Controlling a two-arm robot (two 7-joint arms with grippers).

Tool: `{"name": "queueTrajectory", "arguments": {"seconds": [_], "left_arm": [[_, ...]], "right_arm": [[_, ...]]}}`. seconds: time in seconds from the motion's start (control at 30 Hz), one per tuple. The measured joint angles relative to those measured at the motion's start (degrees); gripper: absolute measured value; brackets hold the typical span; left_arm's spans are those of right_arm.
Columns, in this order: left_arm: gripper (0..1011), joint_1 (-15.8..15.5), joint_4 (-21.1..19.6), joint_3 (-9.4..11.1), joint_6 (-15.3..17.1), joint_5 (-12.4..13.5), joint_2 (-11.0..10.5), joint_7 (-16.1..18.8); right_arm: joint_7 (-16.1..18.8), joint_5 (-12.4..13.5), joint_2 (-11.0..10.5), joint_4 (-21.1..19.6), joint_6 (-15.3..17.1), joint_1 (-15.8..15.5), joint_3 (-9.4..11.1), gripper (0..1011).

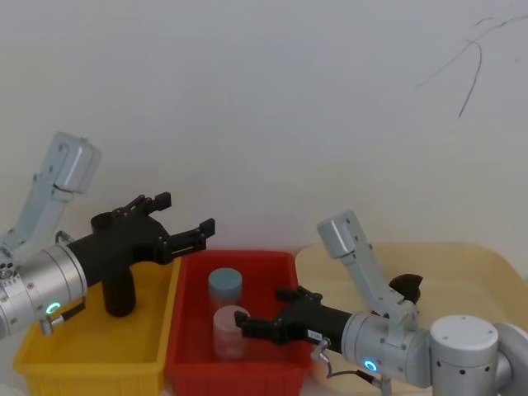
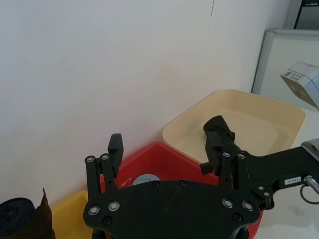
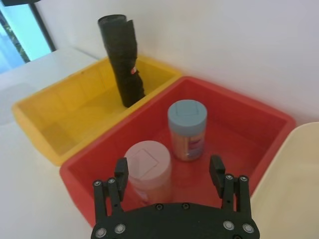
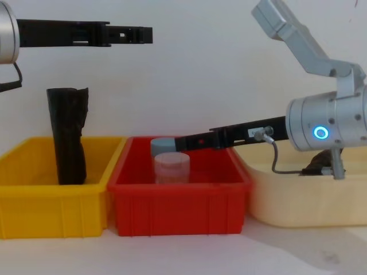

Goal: Pick up the garbage bag with the one hand and transfer it to the other hand.

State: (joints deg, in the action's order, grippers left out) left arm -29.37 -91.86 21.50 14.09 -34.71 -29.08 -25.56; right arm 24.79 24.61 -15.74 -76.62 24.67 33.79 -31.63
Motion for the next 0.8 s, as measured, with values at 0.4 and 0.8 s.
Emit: {"name": "queueTrajectory", "arguments": {"seconds": [0.4, 0.8], "left_arm": [[1002, 0.0, 0.0, 0.0, 0.0, 0.0, 0.0, 0.0], [1002, 0.0, 0.0, 0.0, 0.0, 0.0, 0.0, 0.0]], "right_arm": [[1.5, 1.3, 0.6, 0.5, 1.5, 1.0, -1.2, 1002], [1.8, 1.7, 1.9, 4.4, 0.2, 2.5, -2.1, 1002]]}}
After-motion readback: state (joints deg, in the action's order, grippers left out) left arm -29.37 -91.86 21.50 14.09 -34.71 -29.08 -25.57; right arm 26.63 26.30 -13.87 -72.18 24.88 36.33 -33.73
